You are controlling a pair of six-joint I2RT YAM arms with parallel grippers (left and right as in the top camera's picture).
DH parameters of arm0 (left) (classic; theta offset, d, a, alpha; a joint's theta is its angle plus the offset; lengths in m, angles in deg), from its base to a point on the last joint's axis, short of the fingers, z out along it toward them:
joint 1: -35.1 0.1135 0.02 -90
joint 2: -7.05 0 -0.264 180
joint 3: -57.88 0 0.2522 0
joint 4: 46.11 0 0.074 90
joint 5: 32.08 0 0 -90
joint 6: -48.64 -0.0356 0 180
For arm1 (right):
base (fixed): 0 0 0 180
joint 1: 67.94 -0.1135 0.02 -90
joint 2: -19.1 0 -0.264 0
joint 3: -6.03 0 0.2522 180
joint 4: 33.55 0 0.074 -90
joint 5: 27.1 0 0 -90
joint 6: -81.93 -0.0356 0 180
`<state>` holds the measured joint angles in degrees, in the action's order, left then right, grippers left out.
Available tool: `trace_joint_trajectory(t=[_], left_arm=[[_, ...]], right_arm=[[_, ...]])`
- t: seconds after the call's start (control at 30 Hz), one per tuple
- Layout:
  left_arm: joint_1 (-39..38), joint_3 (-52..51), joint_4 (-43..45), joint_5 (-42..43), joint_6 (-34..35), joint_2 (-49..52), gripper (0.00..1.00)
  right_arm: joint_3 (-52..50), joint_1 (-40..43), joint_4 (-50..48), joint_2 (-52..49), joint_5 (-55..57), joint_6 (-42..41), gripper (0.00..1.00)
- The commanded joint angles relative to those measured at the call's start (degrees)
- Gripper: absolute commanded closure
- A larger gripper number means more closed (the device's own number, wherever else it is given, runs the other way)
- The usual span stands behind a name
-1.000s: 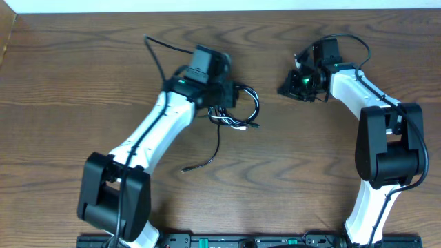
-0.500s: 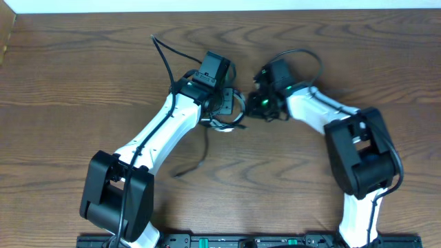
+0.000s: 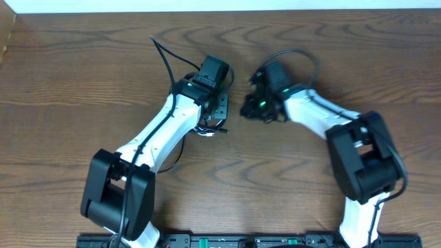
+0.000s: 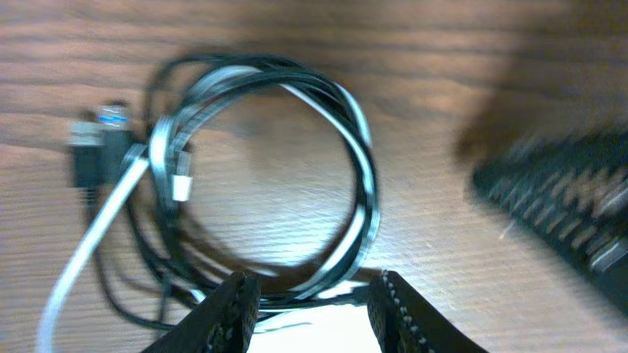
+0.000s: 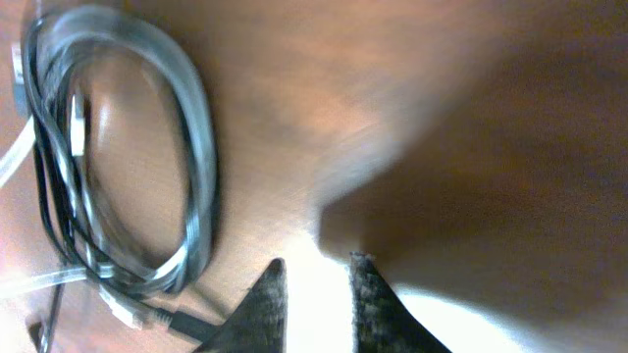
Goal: Untangle cables
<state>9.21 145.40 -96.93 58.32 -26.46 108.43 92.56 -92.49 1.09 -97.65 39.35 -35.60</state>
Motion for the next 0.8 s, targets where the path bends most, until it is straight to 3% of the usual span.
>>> trace_joint_trajectory(t=[0.0, 0.4, 0.43, 0.5, 0.53, 0.67, 0.77], left_arm=[[0.07, -0.90, 0.52, 7.98, -0.83, 2.78, 0.60], [-0.72, -0.90, 4.74, 10.91, -0.90, 13.88, 0.59], [-0.72, -0.90, 4.72, 10.93, -0.90, 14.47, 0.61], [-0.66, -0.90, 4.57, 10.93, -0.87, 14.75, 0.81], [-0.63, -0.87, 4.61, 10.91, -0.90, 14.67, 0.87], [0.37, -0.66, 4.35, 9.25, -0.87, 13.07, 0.92], [1.68, -0.61, 2.60, 8.31, -0.92, 10.01, 0.93]], right_arm=[[-0.35, 5.33, 0.79, 2.49, 0.98, 0.70, 0.75], [-0.46, 12.85, 2.80, 2.47, 0.98, 1.05, 0.69], [-0.46, 12.81, 2.80, 2.47, 0.96, 1.05, 0.69], [-0.46, 12.72, 2.78, 2.47, 0.98, 1.05, 0.69], [-0.46, 12.68, 2.78, 2.47, 0.96, 1.05, 0.69], [-0.46, 12.68, 2.75, 2.47, 0.94, 1.57, 0.69], [-0.46, 12.68, 3.26, 2.49, 0.92, 1.90, 0.62]])
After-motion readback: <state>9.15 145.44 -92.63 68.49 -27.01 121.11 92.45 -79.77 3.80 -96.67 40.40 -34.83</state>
